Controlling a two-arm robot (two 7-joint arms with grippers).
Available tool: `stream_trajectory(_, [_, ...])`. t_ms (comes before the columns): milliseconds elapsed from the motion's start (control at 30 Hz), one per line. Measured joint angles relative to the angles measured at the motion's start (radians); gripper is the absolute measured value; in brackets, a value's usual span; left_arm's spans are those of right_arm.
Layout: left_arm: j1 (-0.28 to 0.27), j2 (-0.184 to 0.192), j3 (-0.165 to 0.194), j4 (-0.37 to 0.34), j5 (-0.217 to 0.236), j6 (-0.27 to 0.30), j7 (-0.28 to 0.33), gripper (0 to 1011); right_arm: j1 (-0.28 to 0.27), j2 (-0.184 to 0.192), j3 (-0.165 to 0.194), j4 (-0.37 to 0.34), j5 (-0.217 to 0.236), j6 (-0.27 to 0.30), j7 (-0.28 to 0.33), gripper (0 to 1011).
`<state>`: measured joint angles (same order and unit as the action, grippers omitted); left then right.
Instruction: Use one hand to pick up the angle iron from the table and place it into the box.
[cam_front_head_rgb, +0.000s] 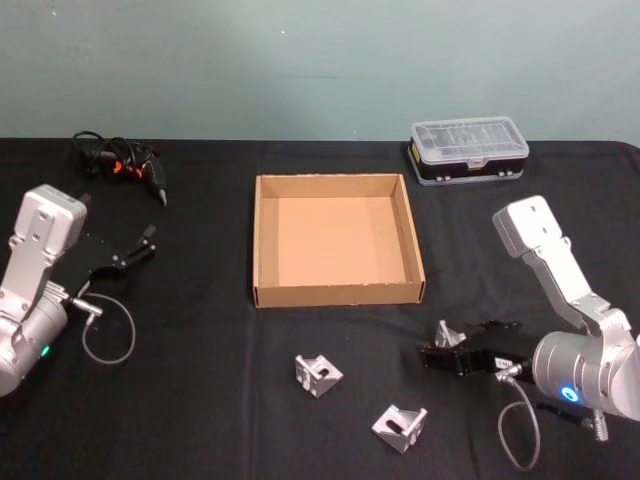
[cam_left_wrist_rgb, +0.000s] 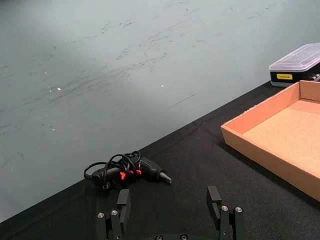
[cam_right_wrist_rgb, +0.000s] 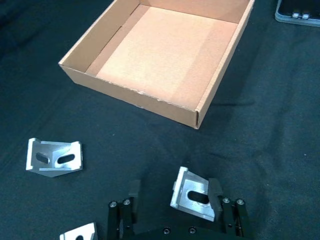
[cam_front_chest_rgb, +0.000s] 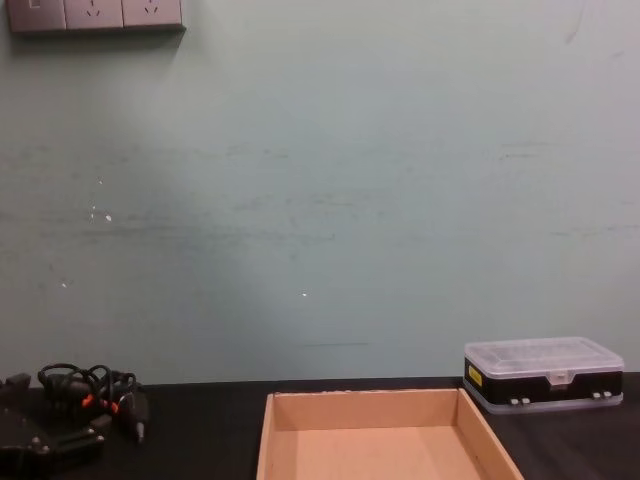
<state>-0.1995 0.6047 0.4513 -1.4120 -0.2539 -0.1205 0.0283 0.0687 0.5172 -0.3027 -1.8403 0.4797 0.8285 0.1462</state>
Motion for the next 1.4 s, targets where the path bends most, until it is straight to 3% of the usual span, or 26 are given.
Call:
stream_trajectory(467, [0.0,0.0,0.0,0.0,0.0,0.0,0.0,1000,-0.01,-0.013,0.021,0.004,-0.031,0.0,0.017,482])
stream_trajectory(533, [0.0,0.0,0.0,0.0,0.0,0.0,0.0,1000,-0.011,-0.015,0.022,0.004,-0.033,0.0,0.019,374])
stream_trajectory(700, [0.0,0.0,0.0,0.0,0.0,0.0,0.0,1000,-0.015,-0.021,0.025,0.004,-0.045,0.002,0.027,255])
stream_trajectory(767, [0.0,0.0,0.0,0.0,0.0,0.0,0.0,1000,-0.015,-0.023,0.026,0.006,-0.049,0.003,0.03,155])
stream_trajectory(867, [0.0,0.0,0.0,0.0,0.0,0.0,0.0,1000,-0.016,-0.025,0.028,0.006,-0.054,0.003,0.034,95])
stream_trajectory(1067, [0.0,0.0,0.0,0.0,0.0,0.0,0.0,1000,-0.02,-0.028,0.037,0.001,-0.066,0.002,0.044,86])
stream_trajectory(1400, [0.0,0.0,0.0,0.0,0.0,0.0,0.0,1000,-0.04,-0.015,0.089,-0.058,-0.076,-0.033,0.069,86])
